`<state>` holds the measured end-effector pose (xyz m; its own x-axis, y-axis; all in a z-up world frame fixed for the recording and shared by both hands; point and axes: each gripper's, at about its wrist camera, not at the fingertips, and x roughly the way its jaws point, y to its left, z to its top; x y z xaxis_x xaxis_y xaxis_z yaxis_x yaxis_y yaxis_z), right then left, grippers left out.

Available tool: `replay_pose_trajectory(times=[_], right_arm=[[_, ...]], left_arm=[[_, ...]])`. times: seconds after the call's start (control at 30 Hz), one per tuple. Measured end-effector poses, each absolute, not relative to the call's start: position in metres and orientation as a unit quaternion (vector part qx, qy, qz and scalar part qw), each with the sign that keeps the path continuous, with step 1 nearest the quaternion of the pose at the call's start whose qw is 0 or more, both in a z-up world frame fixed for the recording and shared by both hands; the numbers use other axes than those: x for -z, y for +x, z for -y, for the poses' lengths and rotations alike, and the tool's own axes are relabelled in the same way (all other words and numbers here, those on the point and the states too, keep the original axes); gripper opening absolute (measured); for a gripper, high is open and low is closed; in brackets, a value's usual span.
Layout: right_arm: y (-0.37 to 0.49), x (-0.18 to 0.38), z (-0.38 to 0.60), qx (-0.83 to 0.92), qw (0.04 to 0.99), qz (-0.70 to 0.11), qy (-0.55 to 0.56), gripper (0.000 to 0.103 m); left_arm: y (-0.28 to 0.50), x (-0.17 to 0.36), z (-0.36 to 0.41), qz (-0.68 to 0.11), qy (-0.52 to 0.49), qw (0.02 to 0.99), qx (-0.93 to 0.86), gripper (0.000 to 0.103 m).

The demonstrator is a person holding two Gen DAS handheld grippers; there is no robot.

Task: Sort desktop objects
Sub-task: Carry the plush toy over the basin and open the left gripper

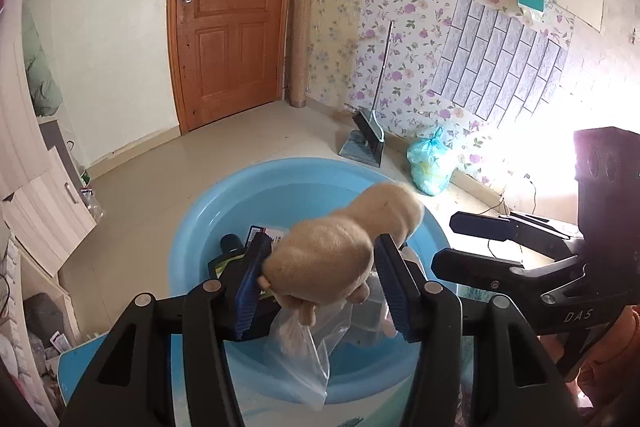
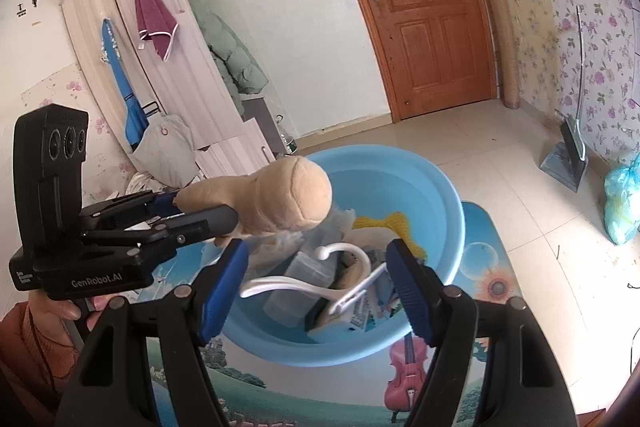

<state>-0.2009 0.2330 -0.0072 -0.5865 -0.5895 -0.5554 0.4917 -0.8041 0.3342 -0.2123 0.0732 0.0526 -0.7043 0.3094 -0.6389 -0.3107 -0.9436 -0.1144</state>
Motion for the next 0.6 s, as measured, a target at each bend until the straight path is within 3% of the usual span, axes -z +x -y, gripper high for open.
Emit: replay_pose_trajectory(times=[0.1, 0.6], right_arm=[[-0.209, 0.013, -0.243, 0.887, 0.293, 0.086, 0.347, 0.072], [-0.202, 0.011, -0.231, 0.889, 0.288, 0.057, 0.352, 0.072]], left_arm=[[-0.218, -0.054, -0.075, -0.002, -0.349, 0.169, -0.922, 0.078], [-0.192, -0.057, -0.046, 0.025, -0.368, 0.102, -0.924, 0.098]])
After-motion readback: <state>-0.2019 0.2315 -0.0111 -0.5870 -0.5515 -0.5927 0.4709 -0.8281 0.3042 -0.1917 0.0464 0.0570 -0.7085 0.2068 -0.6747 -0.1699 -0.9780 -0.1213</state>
